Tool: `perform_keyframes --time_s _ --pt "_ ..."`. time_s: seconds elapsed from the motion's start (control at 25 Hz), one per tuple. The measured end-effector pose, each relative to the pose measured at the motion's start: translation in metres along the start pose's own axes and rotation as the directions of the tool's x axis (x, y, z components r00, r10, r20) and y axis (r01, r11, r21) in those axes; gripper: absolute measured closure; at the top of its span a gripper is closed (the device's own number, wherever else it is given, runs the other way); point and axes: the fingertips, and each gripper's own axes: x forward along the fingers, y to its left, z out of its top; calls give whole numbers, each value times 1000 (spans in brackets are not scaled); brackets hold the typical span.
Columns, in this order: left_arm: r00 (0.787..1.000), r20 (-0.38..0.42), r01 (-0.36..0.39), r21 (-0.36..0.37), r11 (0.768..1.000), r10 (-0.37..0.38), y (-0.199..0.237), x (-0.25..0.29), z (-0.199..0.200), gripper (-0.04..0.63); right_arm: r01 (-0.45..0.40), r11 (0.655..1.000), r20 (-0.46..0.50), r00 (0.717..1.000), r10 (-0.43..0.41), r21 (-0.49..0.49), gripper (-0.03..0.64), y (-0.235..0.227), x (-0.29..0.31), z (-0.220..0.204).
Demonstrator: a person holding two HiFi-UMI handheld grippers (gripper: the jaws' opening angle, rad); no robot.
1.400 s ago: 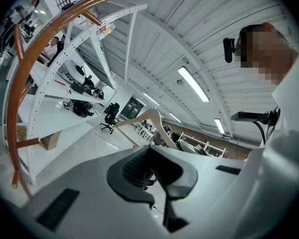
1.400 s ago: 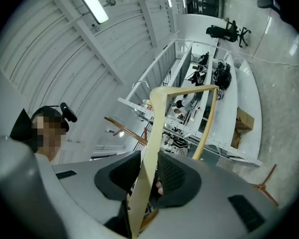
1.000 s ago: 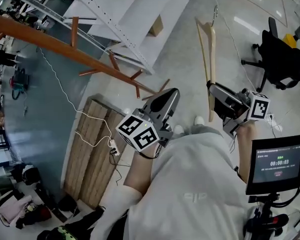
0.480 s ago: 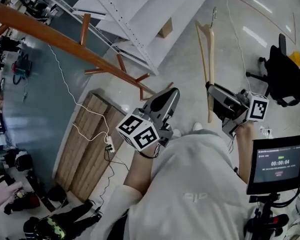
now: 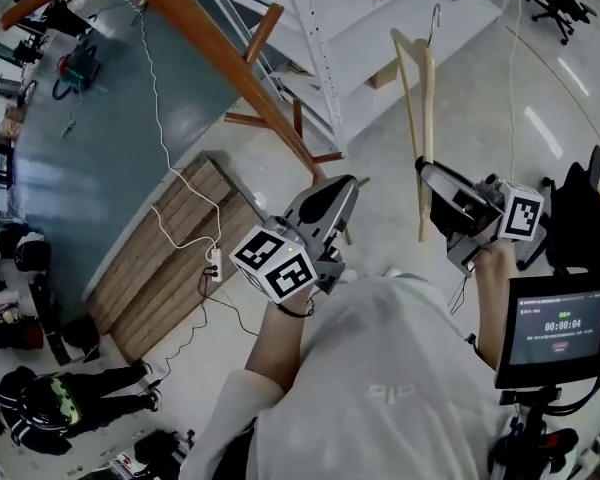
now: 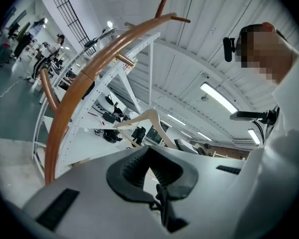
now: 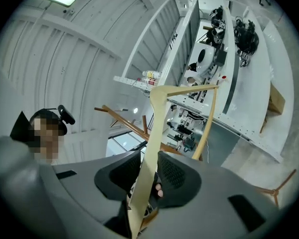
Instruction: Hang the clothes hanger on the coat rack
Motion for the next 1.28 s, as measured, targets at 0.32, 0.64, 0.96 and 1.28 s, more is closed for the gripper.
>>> perform_keyframes --time_s 0.32,0.64,0.96,1.28 --pt "988 81 -134 -6 991 134 25 -26 29 594 -67 997 -129 989 69 26 503 -5 65 16" --pt "959 135 -246 -32 969 248 30 -62 36 594 -143 986 -241 957 161 90 503 6 109 -6" --pt "929 161 -328 -64 943 334 38 -82 29 594 -171 976 -288 936 204 137 503 4 128 -22" --pt "917 172 -352 -76 933 360 39 -97 28 594 -177 967 -327 917 230 183 503 1 132 -44"
